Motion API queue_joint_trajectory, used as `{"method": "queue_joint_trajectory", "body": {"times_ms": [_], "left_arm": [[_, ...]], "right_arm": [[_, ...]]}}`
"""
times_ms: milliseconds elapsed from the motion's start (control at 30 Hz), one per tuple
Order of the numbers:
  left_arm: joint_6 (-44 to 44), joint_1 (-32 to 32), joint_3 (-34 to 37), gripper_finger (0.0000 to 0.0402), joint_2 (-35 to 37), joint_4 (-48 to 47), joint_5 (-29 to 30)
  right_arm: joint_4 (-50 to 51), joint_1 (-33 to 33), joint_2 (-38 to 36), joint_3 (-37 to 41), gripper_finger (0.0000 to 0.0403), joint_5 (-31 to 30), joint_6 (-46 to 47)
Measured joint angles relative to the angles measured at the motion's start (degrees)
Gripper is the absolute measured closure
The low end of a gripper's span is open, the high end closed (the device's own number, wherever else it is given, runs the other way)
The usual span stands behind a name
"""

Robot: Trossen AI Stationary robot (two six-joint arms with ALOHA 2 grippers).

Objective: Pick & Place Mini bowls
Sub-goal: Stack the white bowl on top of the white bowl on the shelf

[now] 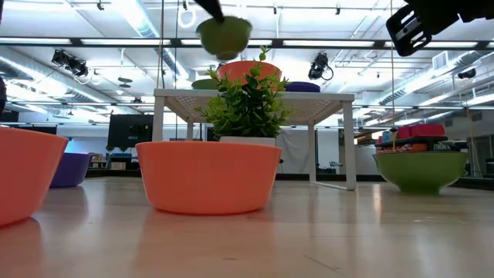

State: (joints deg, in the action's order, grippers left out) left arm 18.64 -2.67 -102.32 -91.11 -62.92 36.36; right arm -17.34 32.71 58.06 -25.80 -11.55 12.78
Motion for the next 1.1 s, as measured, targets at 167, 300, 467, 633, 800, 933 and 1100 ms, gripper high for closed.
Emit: {"method": "queue_joint_trajectory", "body": {"times_ms": [167, 300, 467, 633, 800, 933, 1100], "left_arm": [[-3.3, 2.5, 0.1, 0.0398, 0.0, -4.8, -1.4], [-3.1, 4.4, 2.6, 0.0398, 0.0, -3.1, -1.7], [-3.1, 6.7, 6.1, 0.0398, 0.0, 0.0, -1.9], [-3.1, 7.8, 8.1, 0.0398, 0.0, 4.7, -6.2], [-3.1, 9.0, 8.1, 0.0398, -0.5, 5.2, -6.1], [-3.1, 9.4, 8.1, 0.0398, -1.1, 5.7, -6.2], [-3.0, 9.5, 8.1, 0.0398, -3.0, 6.0, -7.2]], "right_arm": [[0.1, 0.0, 0.0, 0.0, 0.0328, 0.0, -0.9], [0.1, 0.0, 0.0, 0.0, 0.0328, 0.0, -1.0], [-0.3, 0.0, 0.0, 0.0, 0.0328, 0.0, -1.0], [-0.3, 0.0, 0.0, 0.0, 0.0328, 0.0, -1.0], [-0.3, 0.0, 0.0, 0.0, 0.0328, 0.0, -1.0], [-0.3, 0.0, 0.0, 0.0, 0.0328, 0.0, -1.0], [-0.2, 0.0, 0.0, 0.0, 0.0328, 0.0, -0.3]]}}
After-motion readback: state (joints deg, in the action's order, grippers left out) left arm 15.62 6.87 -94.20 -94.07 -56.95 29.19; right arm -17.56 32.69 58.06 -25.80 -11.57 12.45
